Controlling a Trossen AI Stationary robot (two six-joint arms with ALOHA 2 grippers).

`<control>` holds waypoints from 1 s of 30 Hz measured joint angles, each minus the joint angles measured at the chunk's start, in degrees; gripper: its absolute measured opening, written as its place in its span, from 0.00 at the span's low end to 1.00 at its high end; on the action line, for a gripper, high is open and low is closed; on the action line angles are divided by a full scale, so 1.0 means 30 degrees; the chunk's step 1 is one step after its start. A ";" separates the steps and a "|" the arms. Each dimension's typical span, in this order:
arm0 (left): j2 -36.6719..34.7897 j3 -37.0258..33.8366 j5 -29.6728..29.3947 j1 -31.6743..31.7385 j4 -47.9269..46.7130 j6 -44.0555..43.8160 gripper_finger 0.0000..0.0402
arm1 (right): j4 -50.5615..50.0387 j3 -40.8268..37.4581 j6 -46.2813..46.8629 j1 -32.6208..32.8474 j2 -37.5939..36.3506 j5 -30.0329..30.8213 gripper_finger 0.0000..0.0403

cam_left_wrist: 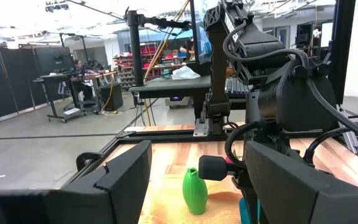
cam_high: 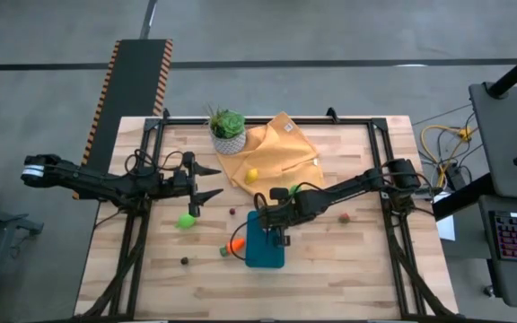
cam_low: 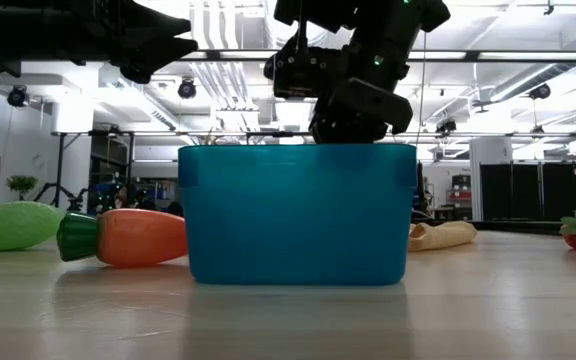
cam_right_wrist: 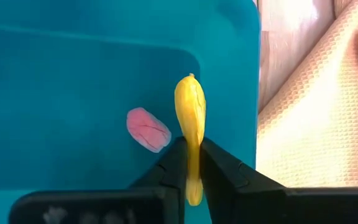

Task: Pick and placing Produce into tupperware
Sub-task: Put the corn into the bin, then put the strawberry into the bin

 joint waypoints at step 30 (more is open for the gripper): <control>0.0000 -0.0007 0.0003 0.0007 0.0015 0.0000 0.61 | 0.0164 0.2313 -0.2032 0.0007 -0.0759 0.0007 0.18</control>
